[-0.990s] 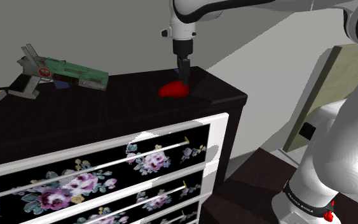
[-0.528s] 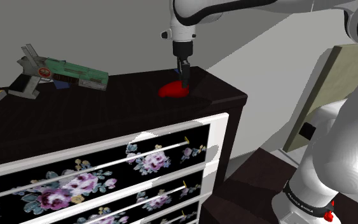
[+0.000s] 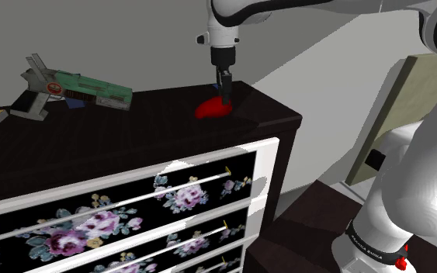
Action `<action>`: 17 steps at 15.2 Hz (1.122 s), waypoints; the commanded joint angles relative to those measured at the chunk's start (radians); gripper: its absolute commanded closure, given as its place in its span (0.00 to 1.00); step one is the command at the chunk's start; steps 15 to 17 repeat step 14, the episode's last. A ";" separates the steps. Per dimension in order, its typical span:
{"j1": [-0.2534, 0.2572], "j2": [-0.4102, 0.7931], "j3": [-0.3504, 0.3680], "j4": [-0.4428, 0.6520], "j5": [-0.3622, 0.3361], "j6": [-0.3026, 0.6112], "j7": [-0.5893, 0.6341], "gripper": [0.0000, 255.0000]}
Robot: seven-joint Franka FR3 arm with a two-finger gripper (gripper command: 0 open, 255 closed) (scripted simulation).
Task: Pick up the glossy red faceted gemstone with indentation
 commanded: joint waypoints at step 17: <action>0.000 0.039 0.000 0.224 -0.001 -0.186 0.000 1.00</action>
